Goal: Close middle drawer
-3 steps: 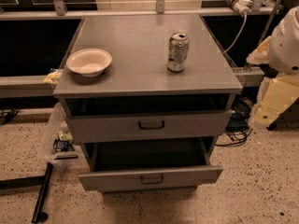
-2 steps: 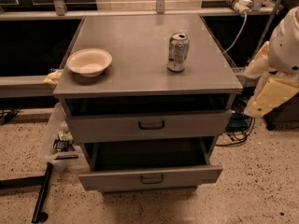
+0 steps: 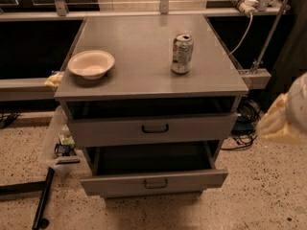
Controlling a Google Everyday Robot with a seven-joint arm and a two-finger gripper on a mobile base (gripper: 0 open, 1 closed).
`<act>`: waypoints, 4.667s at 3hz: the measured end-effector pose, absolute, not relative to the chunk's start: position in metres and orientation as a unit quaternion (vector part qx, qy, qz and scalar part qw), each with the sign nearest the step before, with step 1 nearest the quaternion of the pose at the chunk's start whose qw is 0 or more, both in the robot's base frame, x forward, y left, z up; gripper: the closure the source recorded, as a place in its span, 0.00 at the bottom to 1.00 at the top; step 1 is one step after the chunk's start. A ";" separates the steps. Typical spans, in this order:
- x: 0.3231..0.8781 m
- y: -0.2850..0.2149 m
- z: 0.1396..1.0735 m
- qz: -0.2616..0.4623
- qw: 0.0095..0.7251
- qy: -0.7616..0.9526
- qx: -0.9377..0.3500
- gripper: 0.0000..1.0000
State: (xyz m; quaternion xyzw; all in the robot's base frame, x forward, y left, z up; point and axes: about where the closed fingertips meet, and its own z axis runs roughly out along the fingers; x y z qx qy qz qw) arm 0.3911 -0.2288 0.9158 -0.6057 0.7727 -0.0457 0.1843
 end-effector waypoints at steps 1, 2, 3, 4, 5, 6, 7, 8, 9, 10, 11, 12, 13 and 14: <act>0.370 -0.232 0.842 -0.013 0.200 0.769 -0.607 1.00; 0.357 -0.236 0.812 -0.006 0.187 0.773 -0.606 1.00; 0.352 -0.238 0.799 -0.004 0.186 0.771 -0.609 1.00; 0.338 -0.238 0.745 0.009 0.193 0.763 -0.616 1.00; 0.328 -0.230 0.664 0.032 0.198 0.755 -0.625 1.00; 0.336 -0.219 0.584 0.056 0.204 0.754 -0.622 1.00; 0.347 -0.214 0.542 0.064 0.217 0.756 -0.614 1.00; 0.343 -0.215 0.527 0.050 0.217 0.751 -0.622 1.00; 0.350 -0.217 0.492 0.031 0.239 0.734 -0.635 1.00; 0.378 -0.210 0.428 0.036 0.284 0.713 -0.640 1.00; 0.378 -0.210 0.428 0.036 0.284 0.713 -0.640 1.00; 0.382 -0.211 0.428 0.013 0.293 0.706 -0.645 1.00; 0.404 -0.210 0.427 -0.036 0.314 0.679 -0.663 1.00; 0.436 -0.206 0.428 -0.072 0.338 0.653 -0.674 1.00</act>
Offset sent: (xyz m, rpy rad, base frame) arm -0.0185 -0.0032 -0.0625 0.0614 0.0082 0.0192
